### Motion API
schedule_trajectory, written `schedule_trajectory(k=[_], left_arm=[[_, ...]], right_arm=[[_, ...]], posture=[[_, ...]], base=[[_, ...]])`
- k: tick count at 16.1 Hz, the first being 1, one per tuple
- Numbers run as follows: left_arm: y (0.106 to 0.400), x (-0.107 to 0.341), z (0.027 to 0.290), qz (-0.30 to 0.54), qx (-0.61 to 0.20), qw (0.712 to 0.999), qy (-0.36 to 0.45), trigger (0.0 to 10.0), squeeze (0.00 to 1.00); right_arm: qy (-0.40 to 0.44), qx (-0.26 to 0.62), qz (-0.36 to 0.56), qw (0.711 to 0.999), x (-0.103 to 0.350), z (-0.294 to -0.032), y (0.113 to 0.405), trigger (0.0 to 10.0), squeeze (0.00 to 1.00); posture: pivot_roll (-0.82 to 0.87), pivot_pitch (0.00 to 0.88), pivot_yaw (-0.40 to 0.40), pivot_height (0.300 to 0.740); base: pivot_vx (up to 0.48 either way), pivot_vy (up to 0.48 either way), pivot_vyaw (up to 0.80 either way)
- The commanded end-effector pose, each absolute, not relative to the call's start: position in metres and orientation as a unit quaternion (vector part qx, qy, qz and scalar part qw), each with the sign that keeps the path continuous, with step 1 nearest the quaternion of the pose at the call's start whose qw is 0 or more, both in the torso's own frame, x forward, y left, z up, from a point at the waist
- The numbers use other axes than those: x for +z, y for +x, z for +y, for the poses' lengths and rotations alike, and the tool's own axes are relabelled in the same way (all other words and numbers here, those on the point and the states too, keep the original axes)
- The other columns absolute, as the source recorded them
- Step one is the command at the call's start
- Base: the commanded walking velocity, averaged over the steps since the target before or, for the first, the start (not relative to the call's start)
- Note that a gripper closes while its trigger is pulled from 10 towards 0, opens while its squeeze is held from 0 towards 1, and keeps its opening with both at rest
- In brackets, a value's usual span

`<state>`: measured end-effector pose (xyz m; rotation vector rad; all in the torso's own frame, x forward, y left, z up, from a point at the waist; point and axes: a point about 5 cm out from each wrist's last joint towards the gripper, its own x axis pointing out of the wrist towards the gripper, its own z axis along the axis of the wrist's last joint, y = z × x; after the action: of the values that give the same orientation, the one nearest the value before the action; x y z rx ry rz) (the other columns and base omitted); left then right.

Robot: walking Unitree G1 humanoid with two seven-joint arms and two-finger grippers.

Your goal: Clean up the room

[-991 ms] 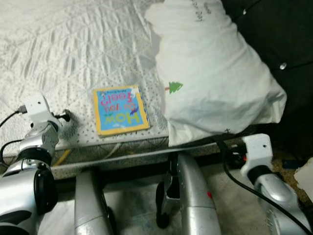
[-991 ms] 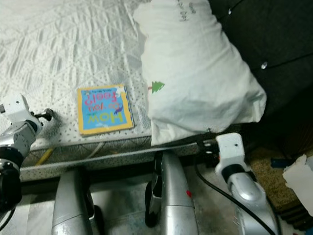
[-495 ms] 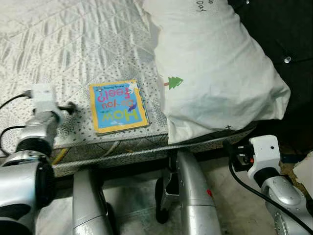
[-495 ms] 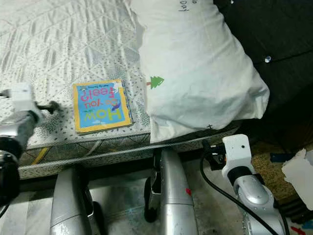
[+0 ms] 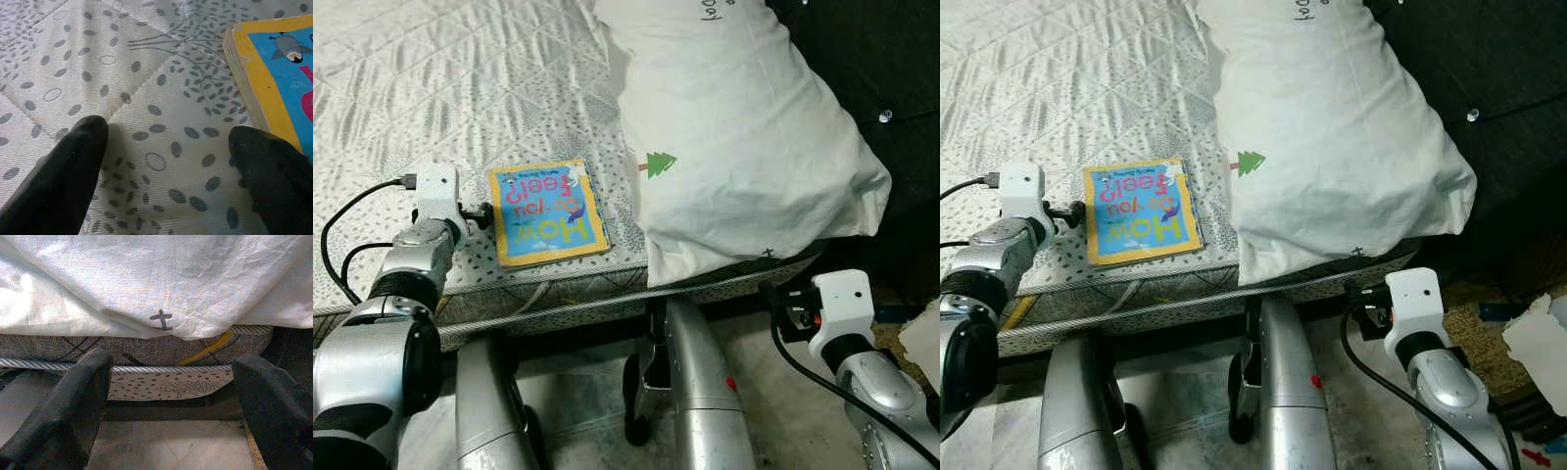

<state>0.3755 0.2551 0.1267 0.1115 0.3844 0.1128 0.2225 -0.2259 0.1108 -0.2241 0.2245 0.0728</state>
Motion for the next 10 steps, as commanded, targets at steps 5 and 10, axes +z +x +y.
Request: schedule_trajectory(k=[5,10], left_arm=[[0.376,0.133,0.263,0.192,0.054,0.977,0.07,10.0,0.0],[0.376,0.14,0.272,0.191,0.055,0.976,0.086,10.0,0.0]], right_arm=[[-0.109,0.033,0.113,0.987,0.108,-0.224,0.223,10.0,0.0],[-0.106,0.032,0.112,0.988,0.107,-0.223,0.224,10.0,0.0]], posture=[[-0.14,0.23,-0.057,0.471],[-0.13,0.226,-0.051,0.471]], base=[[0.0,0.0,0.0],[0.0,0.0,0.0]])
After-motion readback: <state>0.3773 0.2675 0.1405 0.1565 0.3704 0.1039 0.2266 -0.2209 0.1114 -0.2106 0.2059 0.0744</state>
